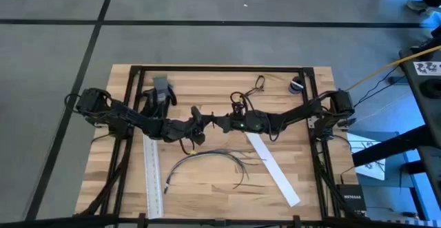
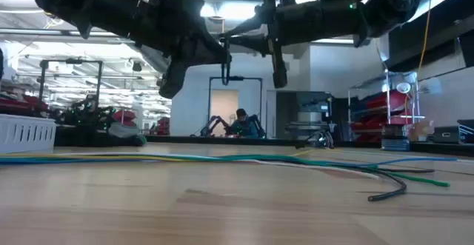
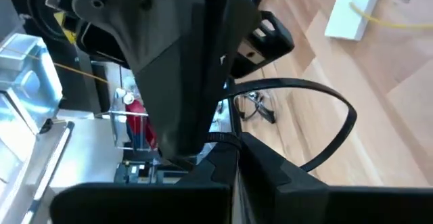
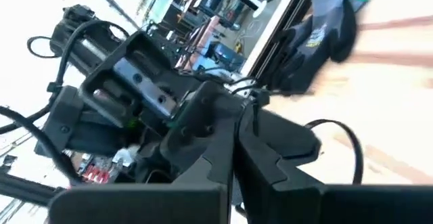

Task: Ziptie cables
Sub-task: Put the black zip tie on the cable wires

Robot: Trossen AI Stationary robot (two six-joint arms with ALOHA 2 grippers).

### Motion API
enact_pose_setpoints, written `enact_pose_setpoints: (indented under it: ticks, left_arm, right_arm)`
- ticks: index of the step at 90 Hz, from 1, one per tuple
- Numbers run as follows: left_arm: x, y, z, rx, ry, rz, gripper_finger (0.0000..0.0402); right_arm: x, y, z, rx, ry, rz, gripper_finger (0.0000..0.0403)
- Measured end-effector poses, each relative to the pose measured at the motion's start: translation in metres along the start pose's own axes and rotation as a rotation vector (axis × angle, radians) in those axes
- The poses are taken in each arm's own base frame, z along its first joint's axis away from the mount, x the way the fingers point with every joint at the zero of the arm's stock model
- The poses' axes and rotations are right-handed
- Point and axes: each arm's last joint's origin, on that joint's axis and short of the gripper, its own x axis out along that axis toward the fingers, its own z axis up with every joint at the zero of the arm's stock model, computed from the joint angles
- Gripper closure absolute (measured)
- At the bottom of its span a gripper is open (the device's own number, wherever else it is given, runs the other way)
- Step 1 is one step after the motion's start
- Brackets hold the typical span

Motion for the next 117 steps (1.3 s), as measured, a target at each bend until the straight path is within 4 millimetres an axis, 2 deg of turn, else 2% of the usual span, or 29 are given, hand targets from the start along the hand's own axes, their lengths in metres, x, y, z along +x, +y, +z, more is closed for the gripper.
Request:
enact_pose_setpoints:
  ticks: [21,31,44,60,67,84,93,106,117]
  left_arm:
    - [0.004,0.002,-0.006,-0.088,0.022,0.009,0.0402]
    - [0.005,0.003,-0.006,-0.109,0.021,0.01,0.0402]
    - [0.003,0.004,-0.003,-0.134,0.005,0.024,0.0402]
    - [0.003,0.005,-0.002,-0.191,-0.029,0.018,0.0402]
    - [0.003,0.004,-0.001,-0.215,-0.043,0.003,0.0402]
    - [0.003,0.004,-0.002,-0.262,-0.051,0.001,0.0402]
    - [0.003,0.004,-0.001,-0.27,-0.061,-0.001,0.0402]
    - [0.003,0.004,-0.001,-0.303,-0.067,-0.001,0.0402]
    - [0.003,0.004,-0.001,-0.334,-0.068,-0.01,0.0402]
  right_arm:
    - [0.0,0.0,-0.005,-0.209,0.103,0.05,0.0398]
    - [-0.004,0.007,0.004,-0.291,0.082,0.071,0.0379]
    - [-0.014,0.022,0.018,-0.396,0.04,0.081,0.0335]
    - [-0.036,0.035,0.033,-0.514,0.129,0.038,0.028]
    - [-0.045,0.041,0.04,-0.53,0.146,0.027,0.0269]
    - [-0.055,0.045,0.042,-0.551,0.218,0.051,0.0265]
    - [-0.055,0.039,0.049,-0.551,0.223,0.0,0.0265]
    - [-0.048,0.017,0.06,-0.572,0.239,-0.109,0.0265]
    - [-0.038,0.006,0.06,-0.63,0.299,-0.043,0.0265]
